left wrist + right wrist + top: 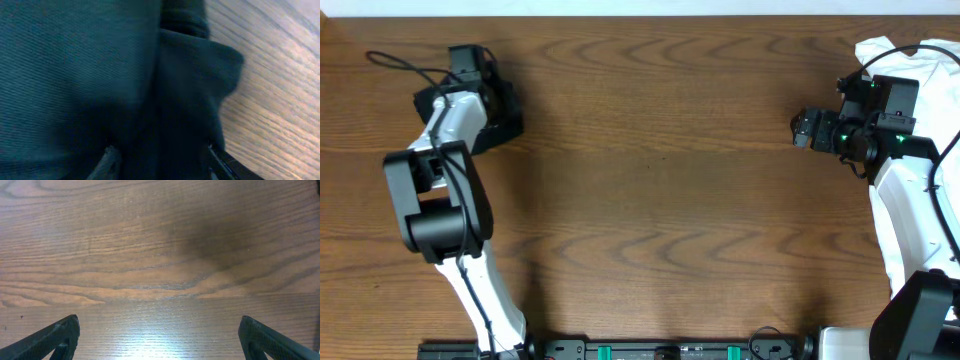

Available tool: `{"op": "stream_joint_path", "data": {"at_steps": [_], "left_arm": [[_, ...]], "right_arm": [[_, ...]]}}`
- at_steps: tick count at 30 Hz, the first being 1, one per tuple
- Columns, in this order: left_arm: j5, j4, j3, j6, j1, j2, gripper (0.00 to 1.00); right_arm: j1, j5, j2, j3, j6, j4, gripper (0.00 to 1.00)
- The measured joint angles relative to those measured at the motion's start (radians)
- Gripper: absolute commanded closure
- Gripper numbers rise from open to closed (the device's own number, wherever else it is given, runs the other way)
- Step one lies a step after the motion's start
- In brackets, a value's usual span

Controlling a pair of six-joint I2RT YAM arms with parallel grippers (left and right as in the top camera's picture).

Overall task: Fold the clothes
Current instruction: 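Lower the bundle at the upper-left table corner and adjust it with the left gripper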

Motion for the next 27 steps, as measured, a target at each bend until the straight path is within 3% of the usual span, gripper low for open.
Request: {"op": "stream_joint_path", "data": {"at_steps": [6,14,16,21,27], "left_arm": [[0.004,-0.018,-0.012,0.025,-0.006,-0.024,0.44],[-0.024,-0.085,-0.049,0.006,-0.032,-0.201,0.44],[-0.050,-0.092,-0.049,-0.022,-0.034,-0.246,0.50],[-0.090,-0.124,-0.049,-0.116,-0.003,-0.282,0.92],[-0.108,-0.190,-0.049,-0.201,0.061,-0.223,0.94]], "right_arm": [[0.000,0.000,0.000,0.000,0.000,0.000,0.01],[0.000,0.000,0.000,0.000,0.000,0.000,0.01],[0.000,0.000,0.000,0.000,0.000,0.000,0.01],[0.000,0.000,0.000,0.000,0.000,0.000,0.01],[0.000,0.000,0.000,0.000,0.000,0.000,0.01]]}}
